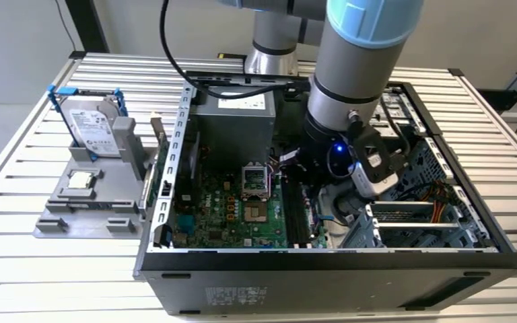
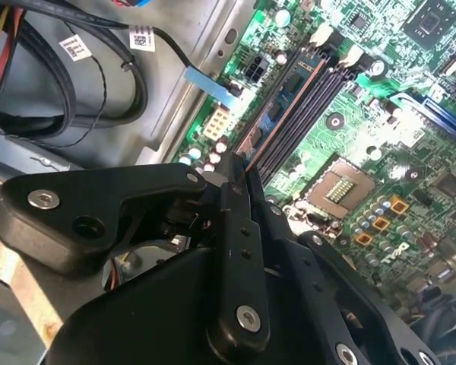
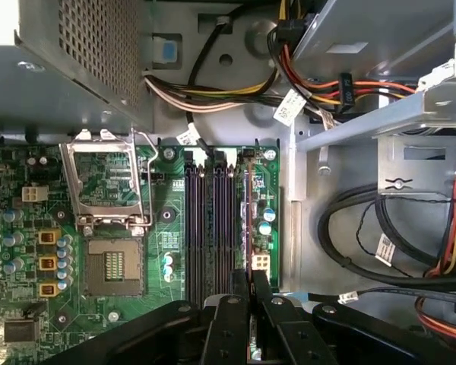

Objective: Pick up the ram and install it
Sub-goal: 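Insert the ram into the slot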

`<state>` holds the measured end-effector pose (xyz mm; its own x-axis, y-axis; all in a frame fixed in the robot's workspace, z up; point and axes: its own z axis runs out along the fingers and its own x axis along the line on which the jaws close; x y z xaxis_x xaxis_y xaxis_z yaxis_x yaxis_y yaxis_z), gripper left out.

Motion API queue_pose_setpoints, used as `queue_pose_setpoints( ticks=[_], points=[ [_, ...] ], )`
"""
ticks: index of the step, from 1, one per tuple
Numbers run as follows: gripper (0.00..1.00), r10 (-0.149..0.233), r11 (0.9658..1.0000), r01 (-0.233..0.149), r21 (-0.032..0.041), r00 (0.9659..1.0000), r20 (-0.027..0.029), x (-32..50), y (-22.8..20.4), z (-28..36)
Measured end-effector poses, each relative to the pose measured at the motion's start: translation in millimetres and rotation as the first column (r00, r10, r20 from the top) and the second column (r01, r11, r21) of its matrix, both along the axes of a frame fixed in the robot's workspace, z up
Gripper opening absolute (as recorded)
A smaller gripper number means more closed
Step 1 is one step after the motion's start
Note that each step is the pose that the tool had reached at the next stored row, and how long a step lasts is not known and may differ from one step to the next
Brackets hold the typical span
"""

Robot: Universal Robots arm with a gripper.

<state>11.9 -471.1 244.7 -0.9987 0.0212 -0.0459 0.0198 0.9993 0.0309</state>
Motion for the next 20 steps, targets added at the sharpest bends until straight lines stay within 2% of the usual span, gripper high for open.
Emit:
queue_pose_setpoints(
  ticks=[12,20],
  points=[
    [0.0,0.025,0.9997,-0.025,-0.0001,0.9997,-0.0001,-1.2,-1.6,-12.5],
    [0.0,0.034,0.9994,-0.034,-0.0003,0.9994,-0.0004,-2.6,-2.4,-16.3]
  ],
)
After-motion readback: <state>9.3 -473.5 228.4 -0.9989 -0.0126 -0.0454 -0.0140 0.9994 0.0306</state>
